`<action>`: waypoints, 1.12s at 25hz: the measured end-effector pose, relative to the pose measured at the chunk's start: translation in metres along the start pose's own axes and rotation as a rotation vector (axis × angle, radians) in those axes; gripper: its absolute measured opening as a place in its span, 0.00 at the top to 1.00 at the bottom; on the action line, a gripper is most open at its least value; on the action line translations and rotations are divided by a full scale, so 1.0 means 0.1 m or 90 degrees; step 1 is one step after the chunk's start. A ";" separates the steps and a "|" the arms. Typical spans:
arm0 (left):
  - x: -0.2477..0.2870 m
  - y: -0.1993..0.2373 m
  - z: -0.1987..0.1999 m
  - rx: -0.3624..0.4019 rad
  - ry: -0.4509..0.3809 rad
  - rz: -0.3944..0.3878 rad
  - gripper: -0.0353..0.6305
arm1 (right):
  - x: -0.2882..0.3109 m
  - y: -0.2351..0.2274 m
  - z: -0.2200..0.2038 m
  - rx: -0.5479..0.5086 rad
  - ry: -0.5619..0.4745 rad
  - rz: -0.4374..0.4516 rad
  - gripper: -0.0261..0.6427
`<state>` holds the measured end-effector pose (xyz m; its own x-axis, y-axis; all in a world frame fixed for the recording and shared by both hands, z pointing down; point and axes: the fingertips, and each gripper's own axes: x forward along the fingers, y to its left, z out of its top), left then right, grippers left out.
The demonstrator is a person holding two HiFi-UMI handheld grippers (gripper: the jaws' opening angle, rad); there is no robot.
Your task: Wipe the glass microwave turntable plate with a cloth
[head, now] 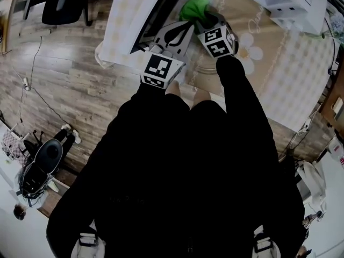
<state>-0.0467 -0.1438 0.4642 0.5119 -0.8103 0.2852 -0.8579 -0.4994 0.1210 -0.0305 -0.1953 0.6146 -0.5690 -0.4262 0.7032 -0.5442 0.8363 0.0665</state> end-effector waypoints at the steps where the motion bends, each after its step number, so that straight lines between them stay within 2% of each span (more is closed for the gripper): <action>1: 0.00 0.00 0.00 0.001 0.001 -0.001 0.91 | 0.03 0.00 -0.03 -0.006 0.009 -0.002 0.75; 8: 0.04 -0.05 -0.07 0.006 0.017 -0.014 0.91 | -0.05 -0.13 -0.15 0.013 0.034 -0.027 0.77; 28: 0.17 -0.43 -0.14 0.034 0.039 -0.079 0.91 | -0.74 -0.72 -0.96 0.090 0.076 -0.116 0.77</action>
<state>-0.0016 -0.1312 0.4773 0.6084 -0.7223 0.3289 -0.7841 -0.6112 0.1081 0.1103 -0.1911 0.6255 -0.3816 -0.5140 0.7683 -0.7163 0.6897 0.1057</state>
